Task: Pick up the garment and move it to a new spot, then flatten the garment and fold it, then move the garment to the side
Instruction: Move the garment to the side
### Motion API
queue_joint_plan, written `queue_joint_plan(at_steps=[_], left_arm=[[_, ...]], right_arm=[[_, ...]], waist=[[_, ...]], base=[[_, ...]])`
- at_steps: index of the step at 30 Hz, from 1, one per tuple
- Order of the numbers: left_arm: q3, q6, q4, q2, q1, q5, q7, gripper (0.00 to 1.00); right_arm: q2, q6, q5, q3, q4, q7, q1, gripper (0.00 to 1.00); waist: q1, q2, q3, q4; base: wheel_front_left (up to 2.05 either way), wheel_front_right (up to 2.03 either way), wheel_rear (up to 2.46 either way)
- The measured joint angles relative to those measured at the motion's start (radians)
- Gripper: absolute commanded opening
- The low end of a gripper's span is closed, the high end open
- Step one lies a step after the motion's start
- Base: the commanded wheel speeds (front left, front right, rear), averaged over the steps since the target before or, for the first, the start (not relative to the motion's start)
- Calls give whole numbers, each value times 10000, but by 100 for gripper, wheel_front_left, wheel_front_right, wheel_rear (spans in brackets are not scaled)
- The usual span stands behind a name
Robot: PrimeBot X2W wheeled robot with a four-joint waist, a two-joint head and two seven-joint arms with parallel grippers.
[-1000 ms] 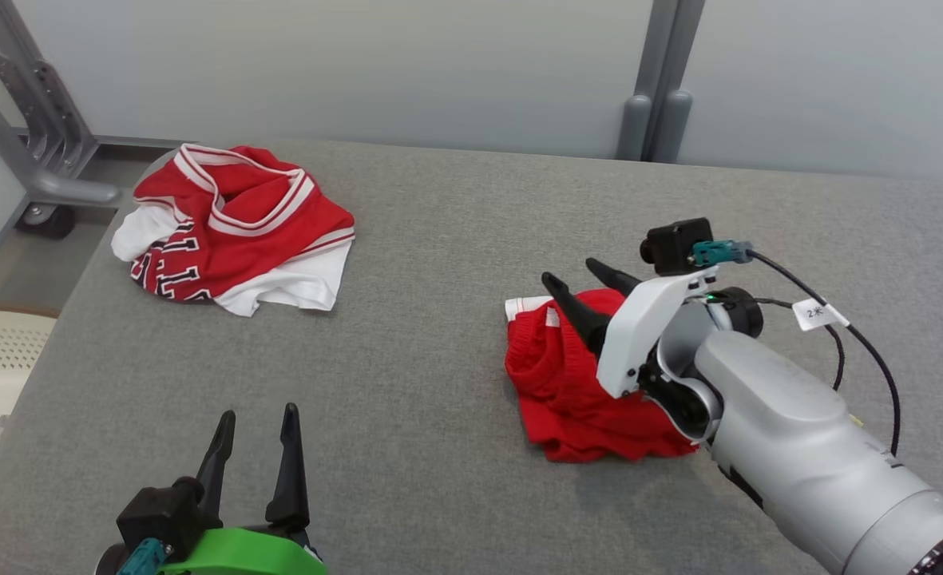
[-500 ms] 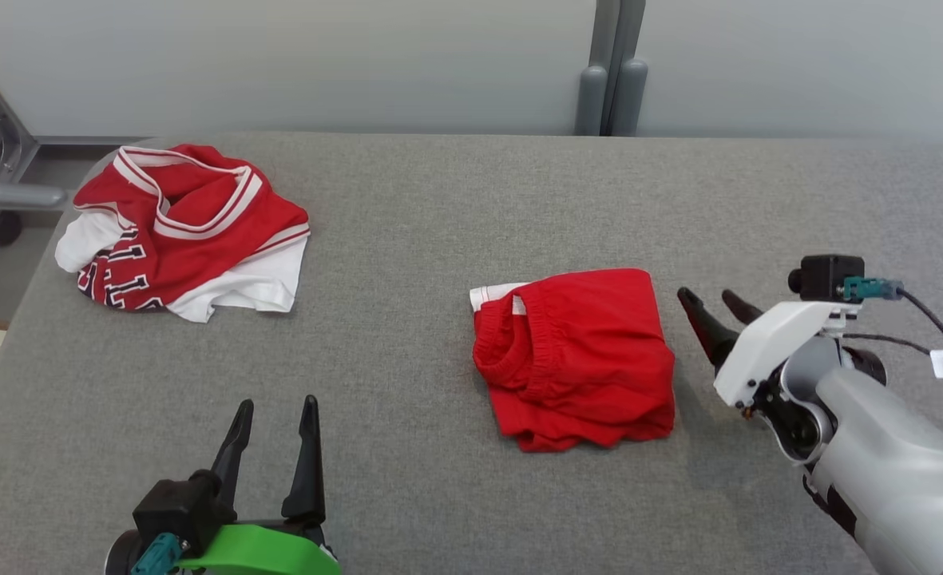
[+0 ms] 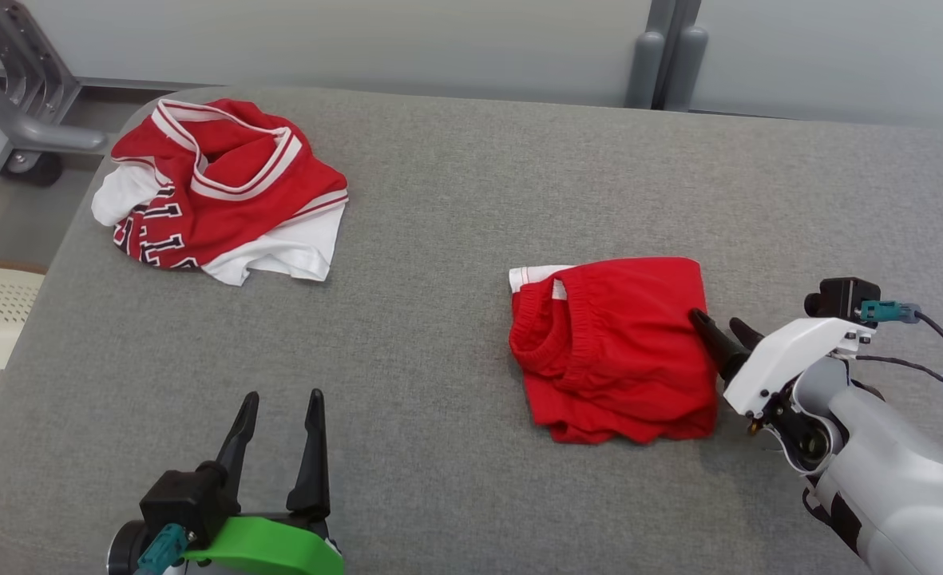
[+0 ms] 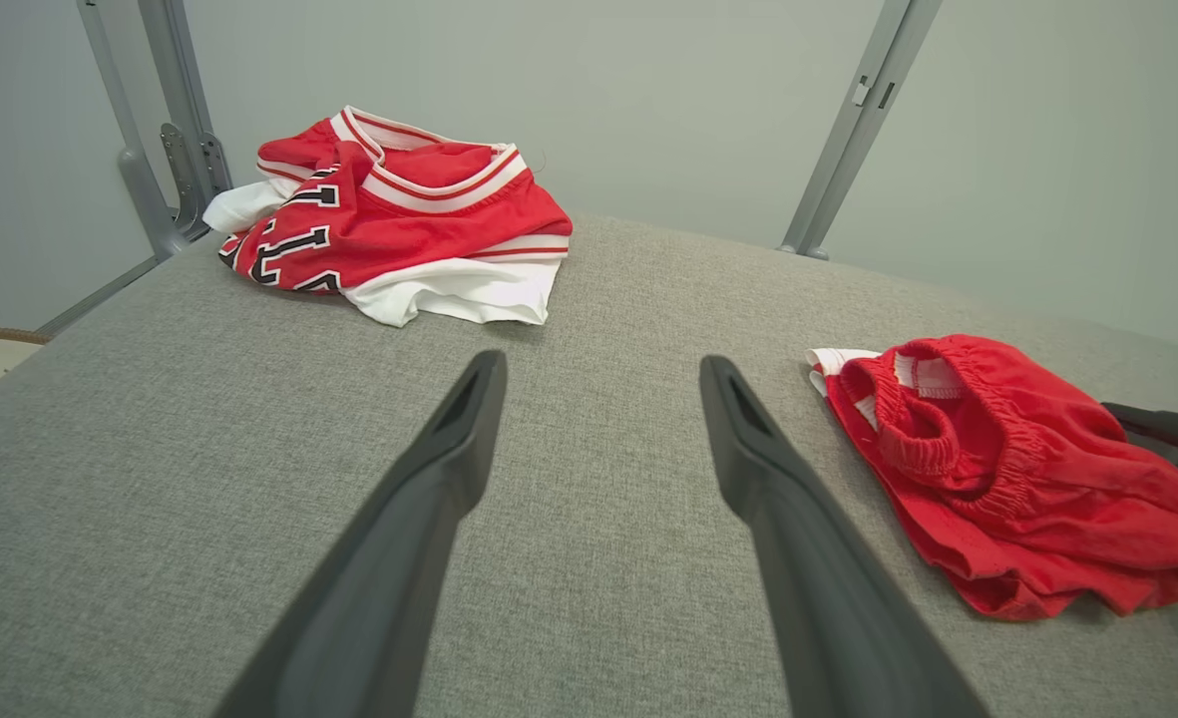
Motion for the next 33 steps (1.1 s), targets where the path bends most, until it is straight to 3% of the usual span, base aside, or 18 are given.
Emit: queue_joint_plan(at_steps=[10, 11, 12, 13, 15, 17, 28, 33], left_arm=[[50, 0, 44, -6, -114, 0, 38, 100], [81, 0, 42, -4, -114, 0, 38, 100], [98, 0, 44, -4, -114, 0, 38, 100], [98, 0, 44, -4, -113, 0, 38, 100], [105, 0, 44, -4, -113, 0, 38, 100], [128, 0, 46, -4, -113, 0, 38, 100], [474, 4, -6, -10, -91, 105, 44, 100], [541, 4, -119, -12, -91, 121, 44, 100]], right_arm=[[173, 86, 585, -169, 424, 564, 56, 100], [180, 86, 606, -169, 431, 575, 56, 94], [186, 88, 608, -167, 443, 602, 55, 79], [184, 90, 608, -163, 458, 604, 54, 45], [182, 104, 608, -159, 499, 610, 54, 28], [182, 111, 608, -155, 525, 616, 54, 0], [201, 176, 506, 65, 497, 623, -108, 0], [-96, 176, 178, 265, 380, 556, -563, 0]], waist=[[0, 0, 83, 486], [0, 0, 81, 506], [0, 0, 77, 516], [0, 0, 73, 522], [0, 0, 63, 527], [0, 0, 54, 520], [0, -1, 76, 151], [0, 0, 122, -140]], base=[[0, 0, 0], [0, 0, 0], [0, 0, 0], [0, 0, 0], [0, 0, 0], [0, 0, 0], [0, 0, 0], [0, 0, 0]])
